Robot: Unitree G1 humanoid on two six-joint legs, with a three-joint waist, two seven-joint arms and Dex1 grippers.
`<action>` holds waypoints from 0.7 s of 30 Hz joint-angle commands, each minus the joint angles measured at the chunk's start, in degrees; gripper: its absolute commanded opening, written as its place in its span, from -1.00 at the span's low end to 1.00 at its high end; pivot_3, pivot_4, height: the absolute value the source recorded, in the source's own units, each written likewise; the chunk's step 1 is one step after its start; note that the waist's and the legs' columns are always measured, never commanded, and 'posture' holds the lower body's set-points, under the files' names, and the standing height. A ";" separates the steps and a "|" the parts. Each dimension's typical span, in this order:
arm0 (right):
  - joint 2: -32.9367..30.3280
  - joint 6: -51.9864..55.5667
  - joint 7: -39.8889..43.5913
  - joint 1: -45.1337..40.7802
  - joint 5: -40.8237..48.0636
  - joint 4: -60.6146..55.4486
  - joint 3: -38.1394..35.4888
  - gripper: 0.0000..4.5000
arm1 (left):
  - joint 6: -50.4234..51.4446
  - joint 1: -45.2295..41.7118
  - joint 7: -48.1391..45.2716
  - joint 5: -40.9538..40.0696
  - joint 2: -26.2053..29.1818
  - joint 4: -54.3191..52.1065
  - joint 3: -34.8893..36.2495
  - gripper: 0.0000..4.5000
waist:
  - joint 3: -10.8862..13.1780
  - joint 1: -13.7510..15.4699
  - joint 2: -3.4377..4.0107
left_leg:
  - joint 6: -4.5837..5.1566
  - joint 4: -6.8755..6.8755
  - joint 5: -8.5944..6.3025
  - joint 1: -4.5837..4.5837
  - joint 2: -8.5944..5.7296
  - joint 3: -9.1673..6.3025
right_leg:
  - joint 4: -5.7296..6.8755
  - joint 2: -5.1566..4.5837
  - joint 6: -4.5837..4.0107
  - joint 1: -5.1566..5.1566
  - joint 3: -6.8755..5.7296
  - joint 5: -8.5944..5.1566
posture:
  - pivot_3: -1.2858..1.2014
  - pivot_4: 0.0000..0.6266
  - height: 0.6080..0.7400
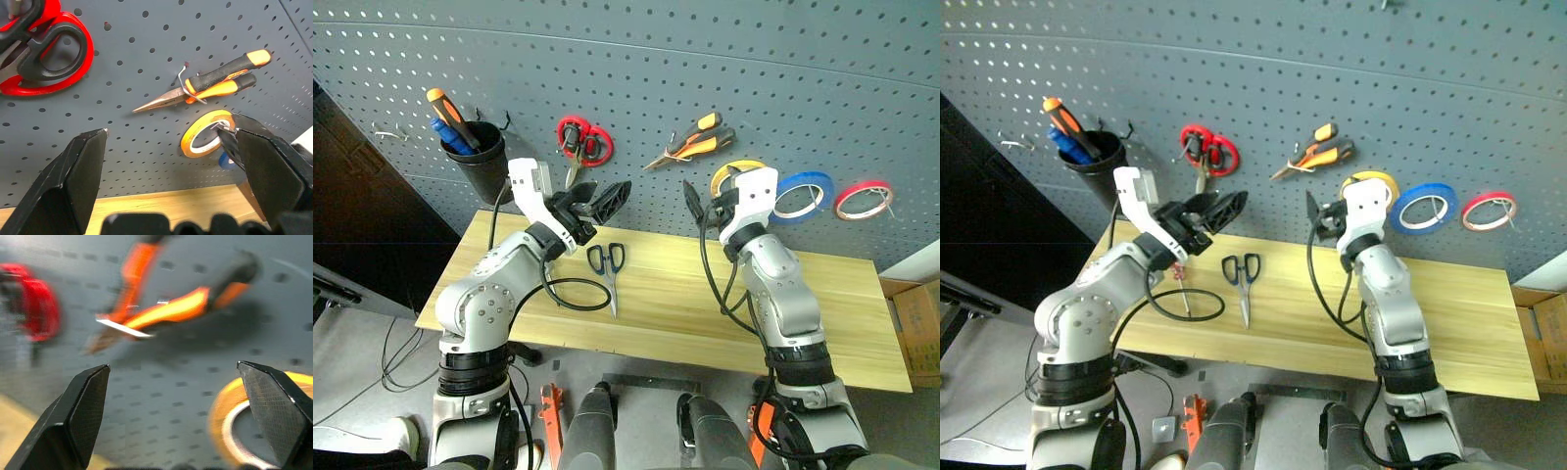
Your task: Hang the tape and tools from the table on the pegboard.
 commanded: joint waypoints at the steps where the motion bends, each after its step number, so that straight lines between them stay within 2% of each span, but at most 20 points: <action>1: -2.66 5.32 4.59 1.98 3.51 -7.60 0.68 0.99 | -1.67 1.21 0.14 3.86 -0.46 0.30 -1.55 1.00 | -0.27 -0.13 -0.06 | 0.00 0.01 0.00 0.06 0.00 0.01 | 0.02 0.00 0.00 0.03 0.01 0.00 | 0.11 -0.66 1.00; 6: -9.48 10.66 14.59 7.08 9.03 -12.20 2.45 0.99 | -4.09 4.49 4.68 15.77 -1.66 6.76 -6.52 1.00 | -0.75 -0.77 -0.05 | 0.02 0.07 0.01 0.47 0.00 0.09 | 0.22 0.01 0.19 0.30 0.12 -0.20 | 0.09 -0.63 1.00; 9: -11.80 10.42 18.72 7.64 11.30 -11.16 2.17 0.99 | -7.40 4.93 8.20 23.29 -3.53 12.92 -8.79 1.00 | -0.96 -0.96 -0.06 | 0.08 0.13 0.05 0.56 0.02 0.09 | 0.31 0.02 -0.08 0.32 0.14 -0.35 | 0.08 -0.58 1.00; 17: -20.13 4.56 32.35 5.94 11.63 -8.66 3.84 0.99 | -5.98 4.85 15.23 29.04 -14.06 20.67 -8.12 1.00 | -0.96 -1.17 -0.06 | 0.13 0.39 0.07 0.50 0.05 0.13 | 0.35 0.05 -0.08 0.31 0.22 -0.29 | 0.05 -0.43 1.00; 21: -22.51 1.75 36.40 5.72 10.92 -6.96 4.82 0.99 | -3.42 5.43 19.12 30.67 -17.27 21.10 -7.06 1.00 | -0.94 -1.37 -0.07 | 0.13 0.37 0.07 0.49 0.09 0.10 | 0.38 0.13 0.18 0.31 0.22 -0.17 | 0.05 -0.38 1.00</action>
